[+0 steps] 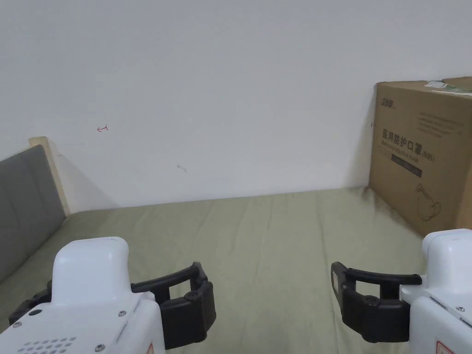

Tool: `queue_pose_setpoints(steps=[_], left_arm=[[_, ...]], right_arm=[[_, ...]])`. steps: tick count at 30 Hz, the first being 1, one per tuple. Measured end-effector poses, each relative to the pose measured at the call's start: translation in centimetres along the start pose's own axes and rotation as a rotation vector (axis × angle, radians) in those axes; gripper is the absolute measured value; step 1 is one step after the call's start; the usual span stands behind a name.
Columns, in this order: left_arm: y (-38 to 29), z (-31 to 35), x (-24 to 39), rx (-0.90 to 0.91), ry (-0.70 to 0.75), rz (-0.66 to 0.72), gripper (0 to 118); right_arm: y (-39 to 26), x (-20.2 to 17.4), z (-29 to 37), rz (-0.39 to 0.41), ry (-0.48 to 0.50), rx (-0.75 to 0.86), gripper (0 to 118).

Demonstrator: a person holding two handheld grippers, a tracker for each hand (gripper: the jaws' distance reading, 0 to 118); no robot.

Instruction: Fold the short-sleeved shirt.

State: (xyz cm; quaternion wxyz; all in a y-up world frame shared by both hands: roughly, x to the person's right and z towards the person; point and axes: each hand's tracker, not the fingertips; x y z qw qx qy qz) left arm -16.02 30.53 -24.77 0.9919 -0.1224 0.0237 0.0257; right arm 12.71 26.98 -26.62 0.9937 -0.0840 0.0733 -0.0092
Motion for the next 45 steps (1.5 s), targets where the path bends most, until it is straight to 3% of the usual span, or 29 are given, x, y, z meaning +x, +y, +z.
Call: queue_pose_setpoints(steps=[3,13,45], left_arm=[[-0.18,-0.06,-0.21,0.021,-0.046,0.014,118],[-0.32,-0.62,-0.19,0.061,0.04,-0.028,118],[-0.54,-0.5,0.17,0.068,0.066,-0.063,118]], right_arm=[[-0.01,0.07,-0.1,-0.002,0.0,-0.002,118],[-0.13,0.25,-0.27,-0.005,-0.002,-0.003,118],[0.1,0.11,0.08,0.003,-0.009,0.018,118]])
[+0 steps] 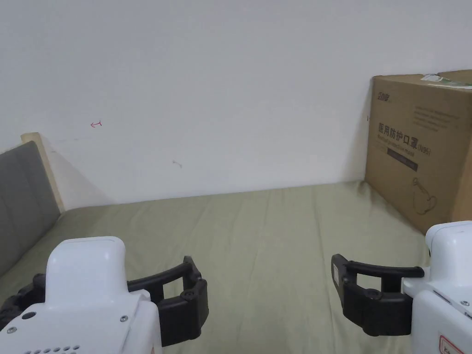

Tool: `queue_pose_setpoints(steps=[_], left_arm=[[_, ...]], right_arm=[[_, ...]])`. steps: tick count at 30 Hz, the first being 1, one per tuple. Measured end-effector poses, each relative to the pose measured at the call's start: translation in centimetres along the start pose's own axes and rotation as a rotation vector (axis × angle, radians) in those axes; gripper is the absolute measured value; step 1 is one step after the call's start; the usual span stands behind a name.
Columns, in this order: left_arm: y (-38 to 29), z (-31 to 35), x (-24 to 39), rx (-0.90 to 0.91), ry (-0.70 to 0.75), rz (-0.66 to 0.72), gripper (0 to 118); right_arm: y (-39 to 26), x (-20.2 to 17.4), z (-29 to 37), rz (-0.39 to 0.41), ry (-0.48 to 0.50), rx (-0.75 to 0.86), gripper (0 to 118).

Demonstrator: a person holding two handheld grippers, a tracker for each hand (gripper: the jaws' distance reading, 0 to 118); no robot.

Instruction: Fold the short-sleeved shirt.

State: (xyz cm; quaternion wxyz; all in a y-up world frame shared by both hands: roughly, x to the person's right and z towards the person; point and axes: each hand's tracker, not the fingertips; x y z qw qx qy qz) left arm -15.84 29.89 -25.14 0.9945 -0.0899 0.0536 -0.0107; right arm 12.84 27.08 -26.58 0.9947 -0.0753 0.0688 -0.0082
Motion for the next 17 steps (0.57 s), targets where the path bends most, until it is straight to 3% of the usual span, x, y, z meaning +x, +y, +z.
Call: queue_pose_setpoints(steps=[10,17], left_arm=[[0.31,-0.94,-0.7,-0.058,0.005,0.067,118],[-0.08,-0.7,-0.35,-0.037,0.02,0.018,118]], right_arm=[[-0.08,0.04,0.01,0.001,0.008,0.0,118],[-0.23,0.26,-0.14,-0.014,0.005,-0.005,118]])
